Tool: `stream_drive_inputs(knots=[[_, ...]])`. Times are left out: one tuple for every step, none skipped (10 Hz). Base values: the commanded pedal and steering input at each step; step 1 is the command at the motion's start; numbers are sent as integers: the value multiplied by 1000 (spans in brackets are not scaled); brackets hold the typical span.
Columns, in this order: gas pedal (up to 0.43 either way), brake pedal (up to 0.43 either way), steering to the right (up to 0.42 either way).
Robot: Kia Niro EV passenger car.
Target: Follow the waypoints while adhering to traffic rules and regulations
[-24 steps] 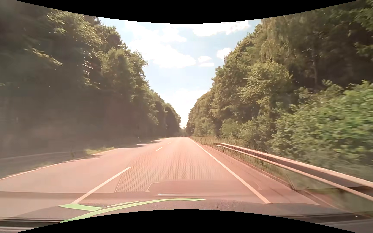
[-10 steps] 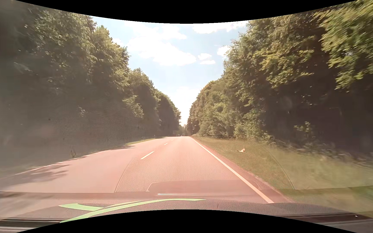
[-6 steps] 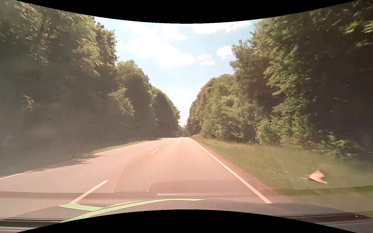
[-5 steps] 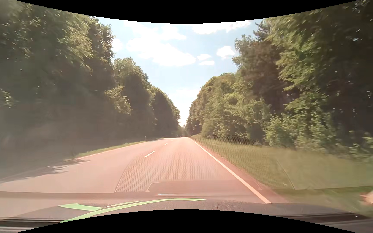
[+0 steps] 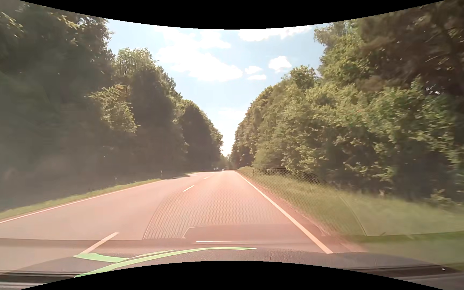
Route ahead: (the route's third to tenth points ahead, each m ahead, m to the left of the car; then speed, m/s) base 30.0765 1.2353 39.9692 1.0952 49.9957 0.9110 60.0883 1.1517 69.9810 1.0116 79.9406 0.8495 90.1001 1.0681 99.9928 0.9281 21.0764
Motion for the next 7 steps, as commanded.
stream_drive_inputs(knots=[[47, 0, 0], [47, 0, 0], [47, 0, 0], [47, 0, -3], [47, 0, -6], [47, 0, -6], [47, 0, -6]])
